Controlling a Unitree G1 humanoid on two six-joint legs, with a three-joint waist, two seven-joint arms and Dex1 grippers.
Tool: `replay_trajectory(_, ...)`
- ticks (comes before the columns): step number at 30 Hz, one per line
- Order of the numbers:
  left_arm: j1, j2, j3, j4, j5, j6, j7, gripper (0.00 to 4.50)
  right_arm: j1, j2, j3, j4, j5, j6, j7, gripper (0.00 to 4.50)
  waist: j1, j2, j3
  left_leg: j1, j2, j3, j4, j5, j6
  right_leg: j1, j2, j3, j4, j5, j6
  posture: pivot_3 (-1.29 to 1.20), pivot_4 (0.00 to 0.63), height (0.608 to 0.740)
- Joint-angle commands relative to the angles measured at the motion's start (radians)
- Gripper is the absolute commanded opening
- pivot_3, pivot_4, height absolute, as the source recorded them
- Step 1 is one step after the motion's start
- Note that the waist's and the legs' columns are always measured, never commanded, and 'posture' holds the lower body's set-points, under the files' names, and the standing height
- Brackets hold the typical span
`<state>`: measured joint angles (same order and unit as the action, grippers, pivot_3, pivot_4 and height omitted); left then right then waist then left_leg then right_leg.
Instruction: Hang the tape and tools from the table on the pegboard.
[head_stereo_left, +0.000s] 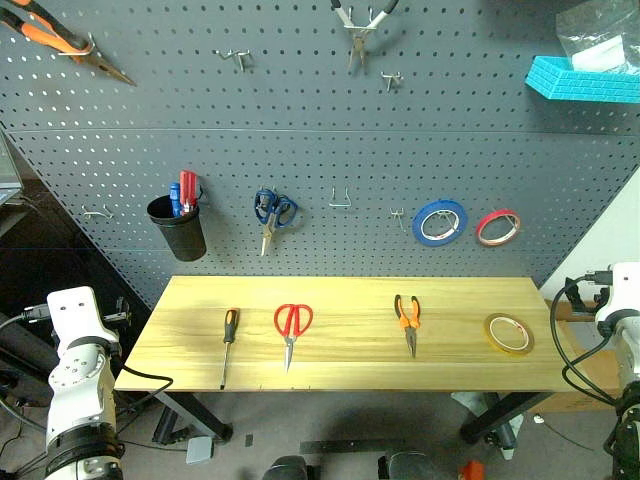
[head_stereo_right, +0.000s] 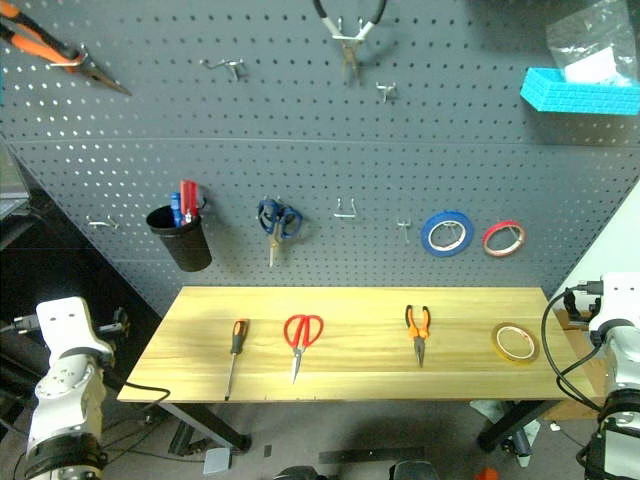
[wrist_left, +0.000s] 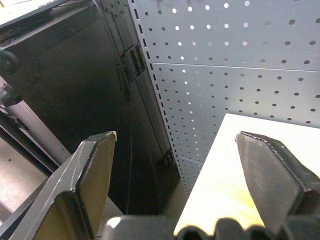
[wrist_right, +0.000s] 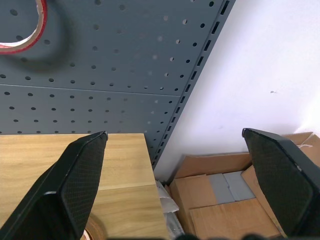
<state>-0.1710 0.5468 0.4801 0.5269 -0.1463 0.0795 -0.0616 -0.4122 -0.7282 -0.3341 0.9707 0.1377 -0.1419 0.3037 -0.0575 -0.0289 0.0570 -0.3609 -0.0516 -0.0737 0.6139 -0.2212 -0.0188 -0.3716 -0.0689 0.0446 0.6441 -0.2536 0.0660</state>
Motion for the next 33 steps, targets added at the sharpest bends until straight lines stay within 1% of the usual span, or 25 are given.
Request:
replay_trajectory(1, -0.005, 0.033, -0.023, -0.024, 0.012, -0.02, -0.041, 4.07, -0.007, -0.026, -0.023, -0.016, 0.011, -0.006, -0.004, 4.5, 0.0, 0.0, 0.0, 0.0, 0.0, 0.0, 0.0, 0.0, 0.0, 0.0, 0.0, 0.0, 0.0, 0.0, 0.0, -0.05, 0.0, 0.74)
replay_trajectory(6, -0.004, 0.029, -0.034, -0.031, 0.02, -0.024, -0.05, 4.07, 0.002, -0.023, -0.016, -0.026, 0.01, 0.001, 0.008, 4.5, 0.0, 0.0, 0.0, 0.0, -0.001, -0.001, 0.0, 0.0, 0.0, 0.0, 0.0, 0.0, 0.0, 0.0, 0.0, -0.05, 0.005, 0.74)
replay_trajectory(8, 0.004, 0.028, -0.045, -0.044, 0.021, 0.006, -0.059, 4.07, 0.011, -0.02, -0.014, -0.036, 0.01, 0.005, 0.016, 4.5, -0.001, 0.0, 0.0, 0.0, -0.001, -0.002, 0.0, 0.0, 0.0, 0.0, -0.001, 0.0, 0.0, 0.0, 0.0, -0.05, 0.006, 0.74)
replay_trajectory(11, 0.029, 0.011, -0.062, -0.127, 0.007, 0.097, -0.077, 4.07, 0.05, -0.008, 0.001, -0.091, 0.011, 0.033, 0.051, 4.5, -0.001, -0.001, 0.001, 0.0, -0.001, -0.002, 0.0, 0.0, 0.0, 0.0, -0.001, 0.0, 0.0, 0.0, 0.0, -0.06, 0.032, 0.74)
replay_trajectory(14, 0.058, -0.036, -0.104, -0.292, -0.004, 0.194, -0.078, 4.07, 0.133, 0.024, 0.048, -0.253, 0.007, 0.111, 0.108, 4.5, -0.002, -0.003, 0.005, -0.002, -0.001, -0.003, 0.0, 0.0, 0.0, 0.0, -0.001, -0.001, 0.0, 0.0, 0.0, -0.08, 0.064, 0.74)
replay_trajectory(15, 0.062, -0.046, -0.11, -0.326, -0.006, 0.225, -0.074, 4.07, 0.152, 0.031, 0.054, -0.295, 0.008, 0.13, 0.116, 4.5, -0.001, -0.003, 0.008, -0.002, -0.001, -0.003, 0.0, 0.0, 0.0, 0.0, -0.001, -0.001, 0.0, 0.0, 0.0, -0.08, 0.064, 0.74)
replay_trajectory(16, 0.068, -0.054, -0.133, -0.365, 0.007, 0.251, -0.075, 4.07, 0.176, 0.042, 0.059, -0.357, 0.019, 0.171, 0.124, 4.5, -0.001, -0.003, 0.014, -0.002, -0.001, -0.003, 0.001, 0.0, 0.0, 0.0, -0.001, -0.001, 0.0, 0.0, 0.0, -0.08, 0.083, 0.74)
replay_trajectory(19, 0.075, -0.082, -0.211, -0.481, 0.019, 0.282, -0.109, 4.07, 0.238, 0.069, 0.077, -0.531, 0.047, 0.301, 0.159, 4.5, 0.0, 0.002, 0.036, -0.002, 0.0, -0.004, 0.004, 0.0, 0.0, 0.001, -0.001, -0.002, 0.001, -0.002, -0.002, -0.1, 0.116, 0.74)
replay_trajectory(20, 0.07, -0.091, -0.241, -0.519, 0.017, 0.302, -0.122, 4.07, 0.25, 0.073, 0.084, -0.571, 0.05, 0.337, 0.167, 4.5, 0.0, 0.004, 0.044, -0.003, 0.0, -0.005, 0.006, 0.0, 0.0, 0.001, -0.001, -0.002, 0.002, -0.003, -0.005, -0.1, 0.127, 0.74)
replay_trajectory(22, 0.059, -0.096, -0.292, -0.57, 0.029, 0.329, -0.142, 4.07, 0.263, 0.079, 0.092, -0.632, 0.054, 0.402, 0.172, 4.5, 0.001, 0.005, 0.061, -0.004, 0.0, -0.004, 0.01, 0.0, 0.0, 0.002, -0.001, -0.002, 0.002, -0.003, -0.005, -0.11, 0.149, 0.74)
replay_trajectory(23, 0.039, -0.099, -0.336, -0.596, 0.029, 0.334, -0.176, 4.07, 0.247, 0.083, 0.091, -0.635, 0.06, 0.445, 0.167, 4.5, 0.001, 0.005, 0.071, -0.004, 0.0, -0.004, 0.011, -0.001, 0.001, 0.002, -0.001, -0.002, 0.002, -0.003, -0.004, -0.12, 0.17, 0.74)
replay_trajectory(26, -0.009, -0.078, -0.47, -0.65, 0.044, 0.309, -0.301, 4.07, 0.194, 0.083, 0.101, -0.612, 0.058, 0.532, 0.167, 4.5, 0.0, 0.003, 0.104, -0.005, 0.0, -0.004, 0.013, -0.001, 0.001, 0.002, -0.001, -0.002, 0.002, -0.002, -0.004, -0.13, 0.201, 0.74)
replay_trajectory(29, -0.031, -0.042, -0.556, -0.707, 0.01, 0.339, -0.445, 4.07, 0.147, 0.08, 0.117, -0.579, 0.048, 0.594, 0.179, 4.5, -0.004, 0.003, 0.129, -0.009, 0.0, -0.003, 0.014, -0.001, 0.001, -0.002, -0.001, -0.002, 0.001, 0.0, -0.005, -0.14, 0.228, 0.74)
replay_trajectory(31, -0.051, -0.021, -0.617, -0.741, -0.016, 0.32, -0.559, 4.07, 0.102, 0.075, 0.139, -0.529, 0.035, 0.609, 0.199, 4.5, -0.009, 0.004, 0.137, -0.015, 0.0, -0.003, 0.014, -0.002, 0.003, -0.008, -0.001, -0.002, 0.001, 0.004, -0.002, -0.14, 0.242, 0.74)
replay_trajectory(33, -0.073, -0.009, -0.658, -0.759, -0.038, 0.311, -0.642, 4.07, 0.057, 0.072, 0.163, -0.471, 0.019, 0.607, 0.217, 4.5, -0.015, 0.004, 0.149, -0.024, 0.0, -0.003, 0.013, -0.002, 0.003, -0.017, -0.001, -0.002, 0.002, 0.006, -0.005, -0.14, 0.252, 0.74)
